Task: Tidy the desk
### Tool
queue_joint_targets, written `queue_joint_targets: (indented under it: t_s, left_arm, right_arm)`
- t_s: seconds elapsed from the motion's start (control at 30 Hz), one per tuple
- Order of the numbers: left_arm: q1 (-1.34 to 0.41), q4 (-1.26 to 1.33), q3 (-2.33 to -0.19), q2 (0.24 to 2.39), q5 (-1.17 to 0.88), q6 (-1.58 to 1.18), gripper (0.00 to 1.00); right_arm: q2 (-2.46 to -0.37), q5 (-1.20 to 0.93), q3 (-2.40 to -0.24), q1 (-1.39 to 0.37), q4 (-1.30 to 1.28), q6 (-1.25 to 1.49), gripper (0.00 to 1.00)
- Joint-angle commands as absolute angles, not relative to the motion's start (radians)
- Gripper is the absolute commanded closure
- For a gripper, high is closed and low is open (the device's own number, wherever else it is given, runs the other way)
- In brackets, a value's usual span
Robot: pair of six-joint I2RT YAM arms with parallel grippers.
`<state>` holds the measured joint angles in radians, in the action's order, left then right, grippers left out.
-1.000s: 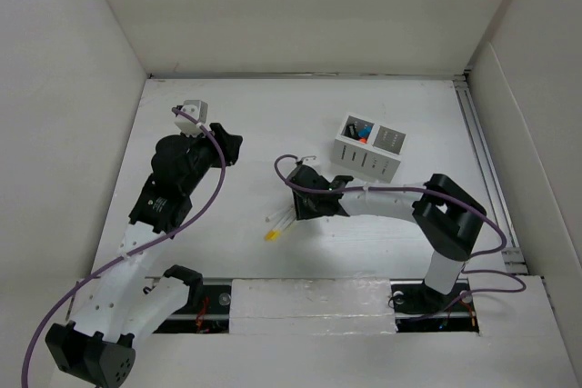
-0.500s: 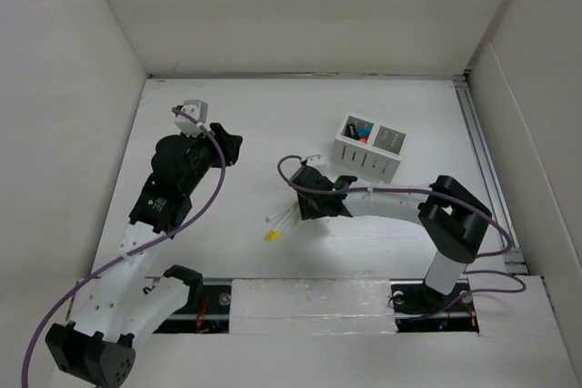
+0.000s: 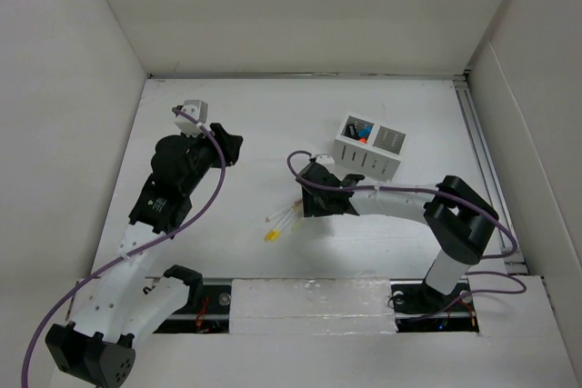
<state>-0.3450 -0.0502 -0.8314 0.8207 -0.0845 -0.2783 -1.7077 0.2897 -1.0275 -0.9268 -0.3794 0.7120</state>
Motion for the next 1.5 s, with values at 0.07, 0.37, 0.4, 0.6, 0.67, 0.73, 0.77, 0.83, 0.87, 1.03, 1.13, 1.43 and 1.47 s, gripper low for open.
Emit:
queue_joint_targets:
  t_s: [0.07, 0.37, 0.4, 0.6, 0.67, 0.73, 0.77, 0.83, 0.87, 1.03, 1.13, 1.43, 1.47]
  left_arm:
    - [-0.347, -0.011, -0.853, 0.793, -0.095, -0.281, 0.62]
    - [-0.347, -0.014, -0.851, 0.778, -0.101, -0.281, 0.62]
    - [-0.347, -0.012, -0.850, 0.773, -0.103, -0.281, 0.62]
    - [-0.347, -0.011, -0.850, 0.770, -0.098, -0.281, 0.62]
    - [-0.347, -0.011, -0.848, 0.769, -0.091, -0.281, 0.62]
    - [-0.347, -0.012, -0.850, 0.776, -0.087, -0.281, 0.62]
    - [-0.347, -0.015, -0.853, 0.781, -0.095, -0.281, 0.62]
    - [-0.347, -0.011, -0.851, 0.775, -0.103, -0.281, 0.62]
    - [-0.347, -0.009, -0.848, 0.773, -0.097, -0.281, 0.62]
    - [-0.347, -0.012, -0.851, 0.784, -0.103, -0.281, 0.62]
    - [-0.347, -0.011, -0.850, 0.778, -0.094, -0.281, 0.62]
    - [-0.347, -0.018, -0.853, 0.785, -0.086, -0.279, 0.62]
    - [-0.347, -0.017, -0.854, 0.788, -0.101, -0.279, 0.62]
  right_arm:
    - [-1.657, 0.262, -1.034, -0.897, -0.288, 0.750, 0.48]
    - [-1.726, 0.319, -1.002, -0.874, -0.287, 0.795, 0.51]
    - [-1.727, 0.328, -1.000, -0.874, -0.287, 0.796, 0.53]
    - [-1.753, 0.425, -1.032, -0.874, -0.353, 0.772, 0.87]
    - [-1.755, 0.463, -1.037, -0.874, -0.383, 0.770, 0.86]
    - [-1.747, 0.488, -1.040, -0.874, -0.406, 0.756, 0.82]
    - [-1.743, 0.488, -1.037, -0.874, -0.410, 0.749, 0.69]
    - [-1.741, 0.470, -1.023, -0.874, -0.400, 0.723, 0.58]
    - [-1.741, 0.465, -1.023, -0.874, -0.400, 0.723, 0.57]
    - [-1.761, 0.402, -1.019, -0.865, -0.374, 0.684, 0.58]
    - [-1.781, 0.391, -1.031, -0.865, -0.394, 0.681, 0.59]
    - [-1.810, 0.315, -1.025, -0.865, -0.376, 0.661, 0.77]
    - [-1.807, 0.311, -1.019, -0.865, -0.370, 0.660, 0.83]
